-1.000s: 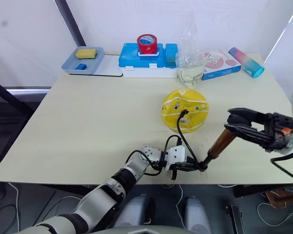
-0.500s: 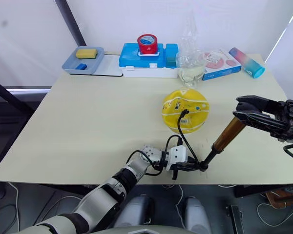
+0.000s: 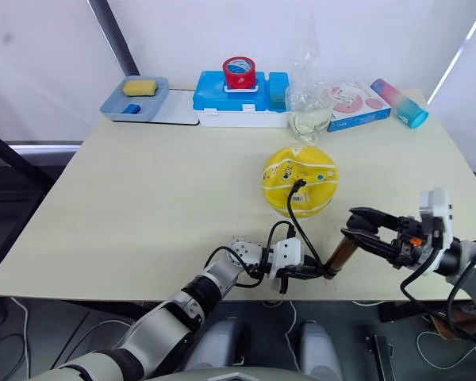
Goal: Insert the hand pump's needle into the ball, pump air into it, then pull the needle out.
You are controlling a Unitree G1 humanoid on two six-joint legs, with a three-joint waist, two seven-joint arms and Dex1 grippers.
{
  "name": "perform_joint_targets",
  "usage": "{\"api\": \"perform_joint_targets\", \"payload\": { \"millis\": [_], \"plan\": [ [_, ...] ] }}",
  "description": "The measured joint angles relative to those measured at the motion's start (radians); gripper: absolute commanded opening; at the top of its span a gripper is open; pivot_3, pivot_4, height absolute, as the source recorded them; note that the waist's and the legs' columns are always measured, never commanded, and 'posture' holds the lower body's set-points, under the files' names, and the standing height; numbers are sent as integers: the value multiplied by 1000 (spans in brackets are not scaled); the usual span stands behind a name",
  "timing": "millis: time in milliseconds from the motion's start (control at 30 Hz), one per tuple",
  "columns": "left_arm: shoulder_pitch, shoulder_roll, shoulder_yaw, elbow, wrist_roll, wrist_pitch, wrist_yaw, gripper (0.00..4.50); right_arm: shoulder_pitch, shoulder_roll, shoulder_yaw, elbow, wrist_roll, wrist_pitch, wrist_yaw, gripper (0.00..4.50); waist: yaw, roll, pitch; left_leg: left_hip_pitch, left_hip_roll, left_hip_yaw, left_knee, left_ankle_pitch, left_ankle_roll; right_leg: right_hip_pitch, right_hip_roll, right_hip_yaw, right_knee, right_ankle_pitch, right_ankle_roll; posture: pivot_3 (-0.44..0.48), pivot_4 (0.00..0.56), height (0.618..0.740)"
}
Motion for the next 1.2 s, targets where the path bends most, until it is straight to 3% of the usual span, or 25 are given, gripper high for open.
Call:
{"api": "perform_joint_targets", "payload": {
  "millis": [233, 500, 800, 1200],
  "plan": [
    [1, 1, 0, 2, 0, 0, 4, 378, 6, 24, 28, 13, -33, -88, 28, 2000, 0, -1, -1, 1, 1, 0, 0, 0, 0, 0, 0, -1, 0, 0, 0, 0, 150, 739],
    [-8, 0, -2, 8, 0, -3, 0, 378, -12, -49, 16, 9, -14, -36, 27, 2000, 0, 0, -1, 1, 1, 1, 0, 0, 0, 0, -1, -1, 0, 0, 0, 0, 150, 739],
    [-14, -3, 0, 17, 0, -15, 0, 378, -108, -223, -246, -26, 317, 212, 17, 2000, 1, 3, 2, -1, 0, 0, 0, 0, 0, 0, -2, -1, 0, 0, 0, 0, 150, 739],
    [-19, -7, 2, 44, 0, -46, 4, 378, -184, -315, -335, 3, 459, 384, -39, 2000, 0, 3, 2, -1, 0, 1, 0, 0, 0, -1, -3, -1, -1, 0, 0, 0, 150, 739]
  ]
}}
